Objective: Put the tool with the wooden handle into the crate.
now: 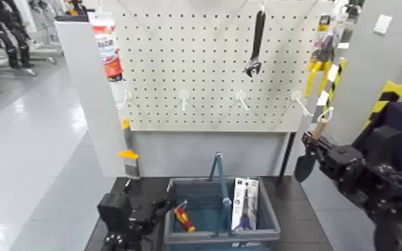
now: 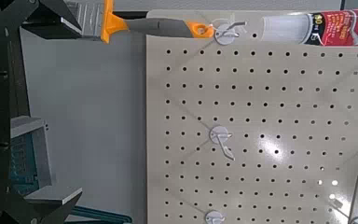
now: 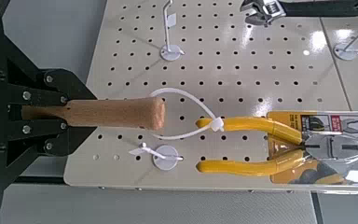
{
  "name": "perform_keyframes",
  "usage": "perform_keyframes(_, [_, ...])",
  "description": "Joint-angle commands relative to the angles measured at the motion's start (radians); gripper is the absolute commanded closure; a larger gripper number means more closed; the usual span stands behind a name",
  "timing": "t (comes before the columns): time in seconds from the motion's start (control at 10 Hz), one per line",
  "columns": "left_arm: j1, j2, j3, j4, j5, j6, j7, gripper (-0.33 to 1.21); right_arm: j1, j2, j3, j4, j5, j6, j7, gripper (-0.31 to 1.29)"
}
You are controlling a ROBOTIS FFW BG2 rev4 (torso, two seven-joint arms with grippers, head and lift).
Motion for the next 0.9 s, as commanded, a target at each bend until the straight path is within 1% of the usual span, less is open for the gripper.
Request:
perform_keyframes(0.1, [-0.001, 0.002, -0.002, 0.001, 0.0, -0.001, 0.0, 0.12, 0.06, 0.013, -0.012, -0.096, -0.064, 0.061, -0.003, 1.18])
perform_keyframes(0.3, [-0.001, 0.004, -0.002, 0.0, 0.0, -0.001, 0.0, 0.12, 0.087, 0.027, -0.012, -0.128, -0.097, 0.088, -0.008, 1.18])
perform_keyframes(0.5, [-0.003, 0.004, -0.004, 0.001, 0.002, -0.001, -0.002, 0.12, 0.101, 0.043, -0.004, -0.134, -0.148, 0.091, -0.017, 1.18])
perform_keyframes(0.7, [-0.003, 0.004, -0.004, 0.001, 0.002, -0.003, -0.002, 0.12, 0.101, 0.053, 0.014, -0.123, -0.174, 0.09, -0.032, 1.18])
perform_keyframes(0.9, [-0.001, 0.002, -0.002, 0.001, 0.002, -0.003, 0.0, 0.12, 0.098, 0.062, 0.051, -0.082, -0.214, 0.073, -0.048, 1.18])
